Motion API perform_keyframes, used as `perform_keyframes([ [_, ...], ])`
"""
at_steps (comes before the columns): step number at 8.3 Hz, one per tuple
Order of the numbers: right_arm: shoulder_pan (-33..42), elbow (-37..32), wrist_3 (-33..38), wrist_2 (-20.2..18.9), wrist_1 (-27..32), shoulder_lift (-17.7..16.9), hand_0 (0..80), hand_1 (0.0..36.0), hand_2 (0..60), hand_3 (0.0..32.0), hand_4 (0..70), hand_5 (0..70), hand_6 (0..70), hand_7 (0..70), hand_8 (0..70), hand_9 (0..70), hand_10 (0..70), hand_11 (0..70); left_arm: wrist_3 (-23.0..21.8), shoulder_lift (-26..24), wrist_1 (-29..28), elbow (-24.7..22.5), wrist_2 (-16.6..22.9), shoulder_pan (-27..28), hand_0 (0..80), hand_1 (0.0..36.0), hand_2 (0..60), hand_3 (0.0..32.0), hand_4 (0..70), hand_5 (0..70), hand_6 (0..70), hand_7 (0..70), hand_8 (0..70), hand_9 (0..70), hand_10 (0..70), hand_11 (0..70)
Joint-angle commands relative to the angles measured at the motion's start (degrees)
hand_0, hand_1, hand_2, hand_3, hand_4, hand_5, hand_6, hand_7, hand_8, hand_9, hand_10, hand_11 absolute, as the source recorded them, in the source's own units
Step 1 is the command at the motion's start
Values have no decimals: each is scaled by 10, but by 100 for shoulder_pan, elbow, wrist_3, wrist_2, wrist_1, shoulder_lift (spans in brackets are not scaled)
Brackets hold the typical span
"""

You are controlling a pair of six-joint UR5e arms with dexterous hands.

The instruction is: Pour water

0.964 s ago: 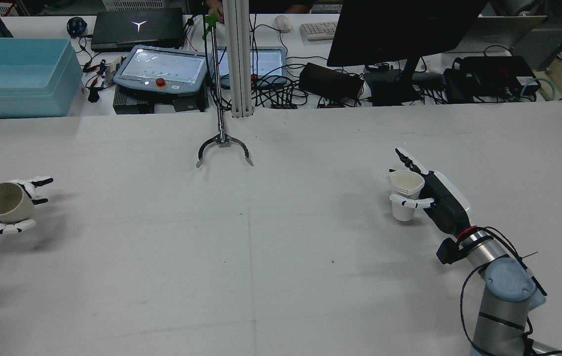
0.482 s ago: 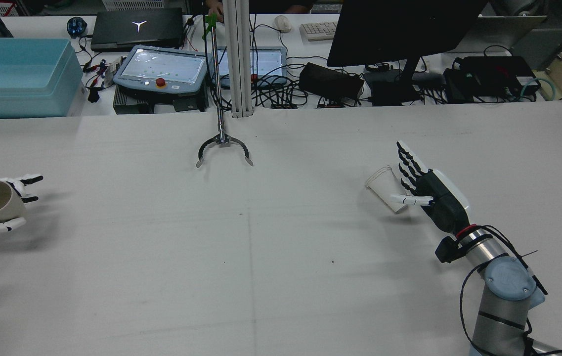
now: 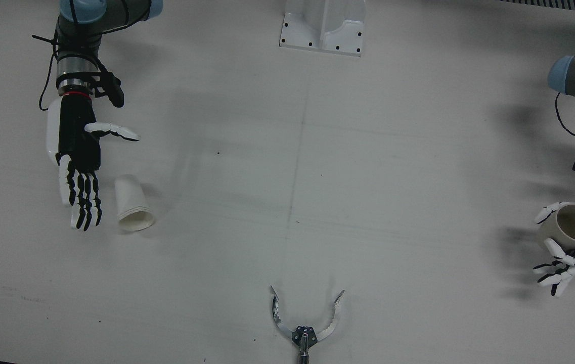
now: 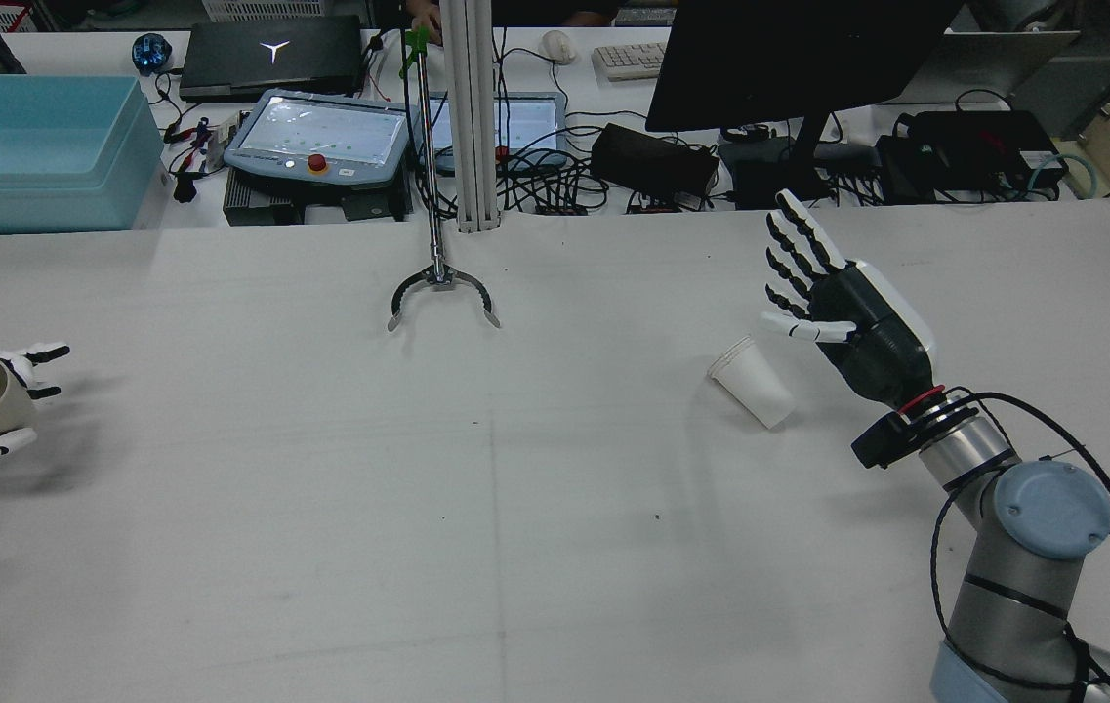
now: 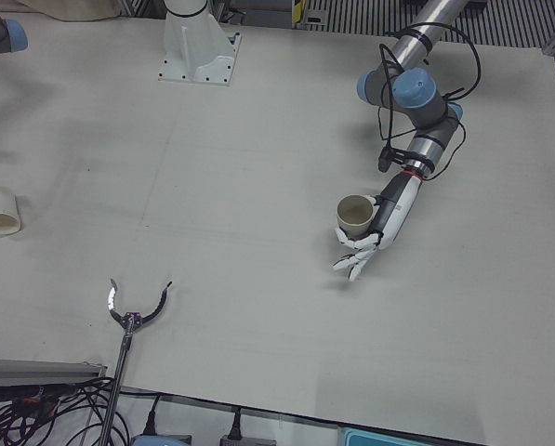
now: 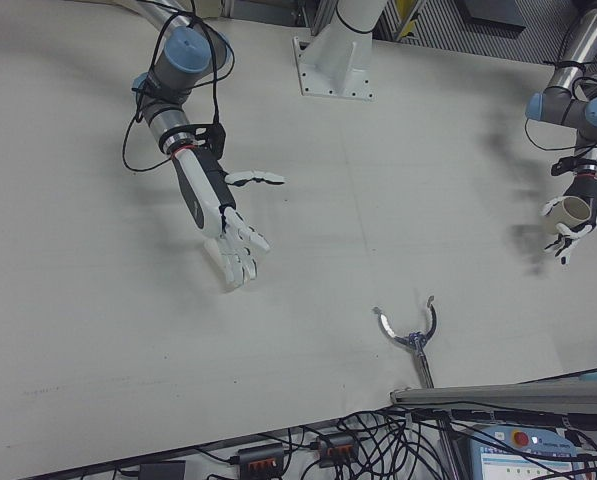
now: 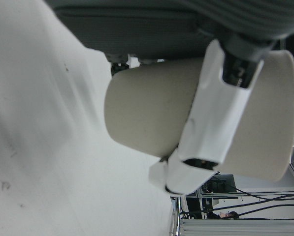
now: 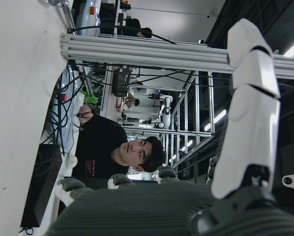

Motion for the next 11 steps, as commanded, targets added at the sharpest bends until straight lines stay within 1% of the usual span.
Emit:
perform_keyframes([
  [1, 394, 776, -71, -166, -327, -129, 561, 259, 184, 320, 0, 95, 106, 85, 11, 3, 0, 0, -84, -4, -618, 731, -11, 2, 800, 360, 600, 0, 700, 700, 248, 118, 93, 40, 146, 241],
  [2, 386, 768, -80, -166, -337, -129, 560, 258, 191, 320, 0, 95, 114, 98, 12, 5, 0, 0, -94, -4, -785, 820, -2, -7, 800, 360, 600, 0, 700, 700, 247, 119, 92, 40, 147, 243],
  [3, 359, 759, -80, -166, -337, -129, 555, 255, 196, 320, 0, 95, 115, 90, 13, 4, 0, 0, -103, -4, -883, 812, 6, -7, 800, 360, 600, 0, 700, 700, 254, 136, 96, 44, 145, 240],
  [4, 359, 750, -80, -166, -346, -129, 553, 252, 198, 320, 0, 95, 122, 101, 14, 6, 0, 0, -103, 4, -910, 829, 7, -7, 800, 360, 20, 0, 700, 700, 221, 130, 80, 20, 125, 218],
  [5, 342, 733, -80, -166, -346, -129, 548, 250, 206, 320, 0, 95, 129, 111, 15, 8, 0, 0, -94, 5, -953, 873, 7, -7, 800, 239, 0, 0, 493, 0, 116, 52, 17, 0, 72, 137],
  [6, 333, 724, -80, -166, -346, -120, 548, 250, 206, 320, 0, 95, 130, 110, 16, 8, 0, 0, -103, -4, -963, 874, 7, -7, 724, 114, 0, 0, 257, 0, 62, 4, 2, 0, 38, 77],
  [7, 324, 724, -80, -166, -390, -120, 548, 250, 209, 320, 0, 95, 132, 114, 16, 8, 0, 0, -103, 4, -971, 874, 7, -15, 560, 28, 0, 0, 188, 0, 25, 0, 0, 0, 21, 45],
  [8, 324, 724, -80, -166, -390, -120, 550, 250, 212, 320, 0, 95, 136, 122, 17, 10, 0, 0, -103, 5, -980, 874, 7, -16, 535, 10, 0, 0, 172, 0, 16, 0, 0, 0, 17, 37],
  [10, 324, 750, -80, -166, -390, -120, 549, 250, 215, 320, 0, 95, 137, 120, 17, 10, 0, 0, -103, 5, -998, 882, 15, -42, 549, 22, 0, 0, 162, 0, 12, 0, 0, 0, 21, 45],
  [11, 463, 811, -80, -166, -390, -103, 547, 248, 218, 320, 0, 95, 140, 127, 18, 11, 0, 0, -94, 118, -989, 804, 41, -225, 560, 31, 0, 0, 161, 0, 12, 0, 0, 0, 23, 49],
])
